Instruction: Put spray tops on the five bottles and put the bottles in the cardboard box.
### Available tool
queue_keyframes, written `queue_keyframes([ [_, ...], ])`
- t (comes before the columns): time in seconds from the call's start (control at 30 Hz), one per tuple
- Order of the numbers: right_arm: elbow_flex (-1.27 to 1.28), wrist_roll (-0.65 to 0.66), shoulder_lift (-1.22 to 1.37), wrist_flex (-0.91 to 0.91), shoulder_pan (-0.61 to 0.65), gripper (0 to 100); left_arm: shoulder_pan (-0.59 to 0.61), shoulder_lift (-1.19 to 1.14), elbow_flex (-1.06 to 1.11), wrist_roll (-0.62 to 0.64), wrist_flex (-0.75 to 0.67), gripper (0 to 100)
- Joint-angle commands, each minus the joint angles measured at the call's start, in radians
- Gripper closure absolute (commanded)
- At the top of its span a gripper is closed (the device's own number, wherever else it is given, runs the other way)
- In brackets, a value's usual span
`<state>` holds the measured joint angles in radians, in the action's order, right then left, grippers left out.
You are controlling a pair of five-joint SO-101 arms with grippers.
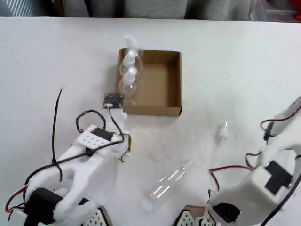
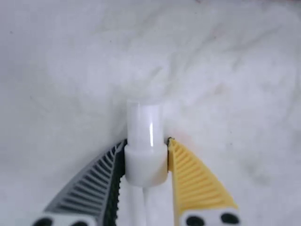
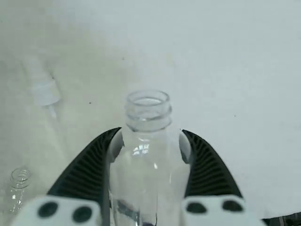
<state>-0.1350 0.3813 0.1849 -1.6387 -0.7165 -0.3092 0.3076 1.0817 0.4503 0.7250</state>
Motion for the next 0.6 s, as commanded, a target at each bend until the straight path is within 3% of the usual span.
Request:
queue_keyframes([
  [0.0, 0.242, -0.054, -0.263, 0.110, 0.096, 98.1, 0.002, 0.012, -0.003, -0.011, -0.015, 98],
  [0.27, 0.566, -0.175, -0.615, 0.266, 0.375, 97.8, 0.047, 0.012, -0.008, -0.011, -0.015, 98],
  [0.4, 0.611, -0.255, -0.746, 0.308, 0.553, 97.7, 0.050, 0.012, -0.008, -0.011, -0.015, 98],
  [0.57, 0.615, -0.262, -0.860, 0.386, 0.811, 97.7, 0.051, 0.070, 0.011, -0.012, -0.009, 98],
])
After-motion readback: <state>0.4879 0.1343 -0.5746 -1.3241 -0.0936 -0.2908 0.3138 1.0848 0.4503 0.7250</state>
